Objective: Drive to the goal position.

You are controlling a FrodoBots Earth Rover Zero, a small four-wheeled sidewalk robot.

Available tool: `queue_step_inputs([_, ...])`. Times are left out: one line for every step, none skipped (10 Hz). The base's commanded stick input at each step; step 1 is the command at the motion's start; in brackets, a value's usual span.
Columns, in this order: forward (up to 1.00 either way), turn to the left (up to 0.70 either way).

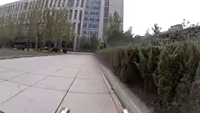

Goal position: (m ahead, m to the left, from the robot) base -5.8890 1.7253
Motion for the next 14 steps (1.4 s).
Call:
queue_step_inputs([0.04,0.0])
queue_step_inputs([0.04,0.0])
queue_step_inputs([0.0,0.0])
queue_step_inputs([0.03,0.0])
queue_step_inputs([0.04,0.0])
queue_step_inputs([0.04,0.0])
queue_step_inputs([0.04,0.0])
queue_step_inputs([0.04,0.0])
queue_step_inputs([0.04,0.0])
queue_step_inputs([0.02,0.0])
queue_step_inputs([0.01,0.0])
queue_step_inputs([0.04,0.0])
queue_step_inputs([0.04,0.0])
queue_step_inputs([0.04,0.0])
